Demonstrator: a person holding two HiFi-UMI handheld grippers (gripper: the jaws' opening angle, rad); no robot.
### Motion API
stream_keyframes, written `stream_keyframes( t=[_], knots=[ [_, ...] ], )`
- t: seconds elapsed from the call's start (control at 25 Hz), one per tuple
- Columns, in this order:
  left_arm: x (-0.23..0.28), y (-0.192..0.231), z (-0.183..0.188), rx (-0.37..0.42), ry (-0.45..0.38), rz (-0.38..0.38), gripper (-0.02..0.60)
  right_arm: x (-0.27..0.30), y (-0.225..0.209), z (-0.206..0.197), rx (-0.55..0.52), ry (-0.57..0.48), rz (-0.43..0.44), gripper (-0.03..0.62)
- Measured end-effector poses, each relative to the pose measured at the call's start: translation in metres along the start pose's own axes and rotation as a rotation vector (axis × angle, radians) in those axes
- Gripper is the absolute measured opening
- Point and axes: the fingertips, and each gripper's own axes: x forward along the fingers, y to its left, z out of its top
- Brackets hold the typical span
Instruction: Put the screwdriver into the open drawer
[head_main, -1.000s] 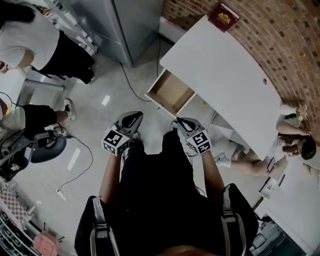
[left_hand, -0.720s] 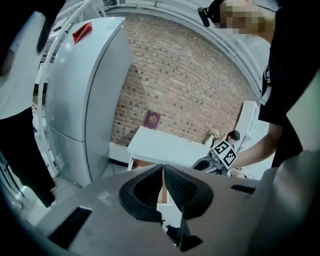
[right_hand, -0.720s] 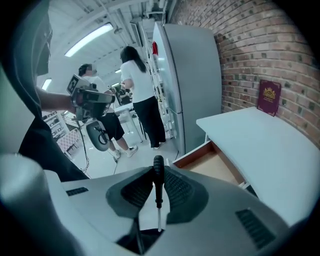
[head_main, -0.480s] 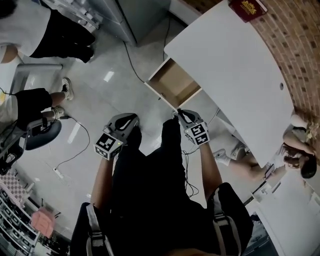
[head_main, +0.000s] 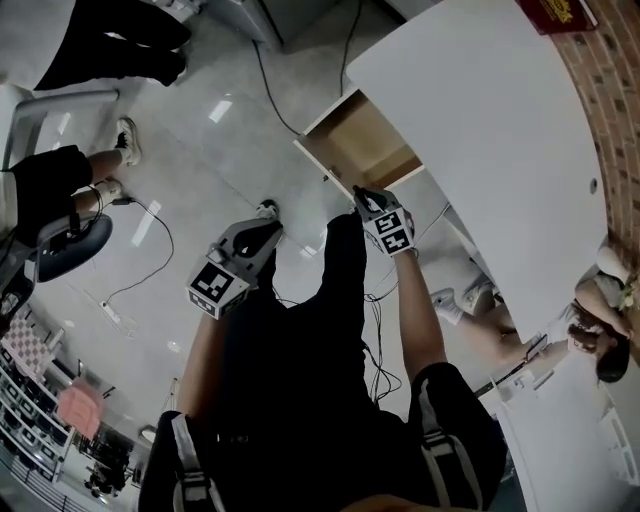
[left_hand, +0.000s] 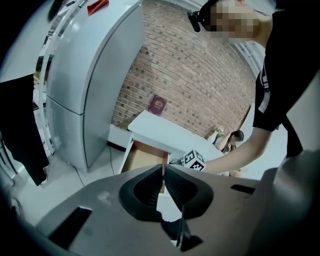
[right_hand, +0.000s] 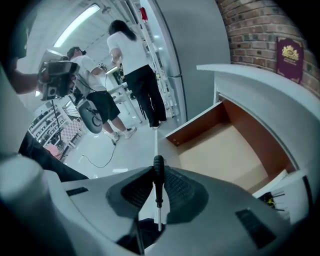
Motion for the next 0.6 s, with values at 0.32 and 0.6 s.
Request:
stream_keyframes(
  t=[0.32, 0.6],
  knots=[
    [0.015, -0.006, -0.034, -0.065, 0.029, 0.005, 0.023, 0.062, -0.038, -0.021, 0.038, 0.073, -0.023, 0.124],
    [0.021, 0.0, -0.054, -0.11, 0.047, 0.022, 0.023, 0.106, -0.051, -0.037, -0.02, 0.139, -0.048, 0.124]
  ],
)
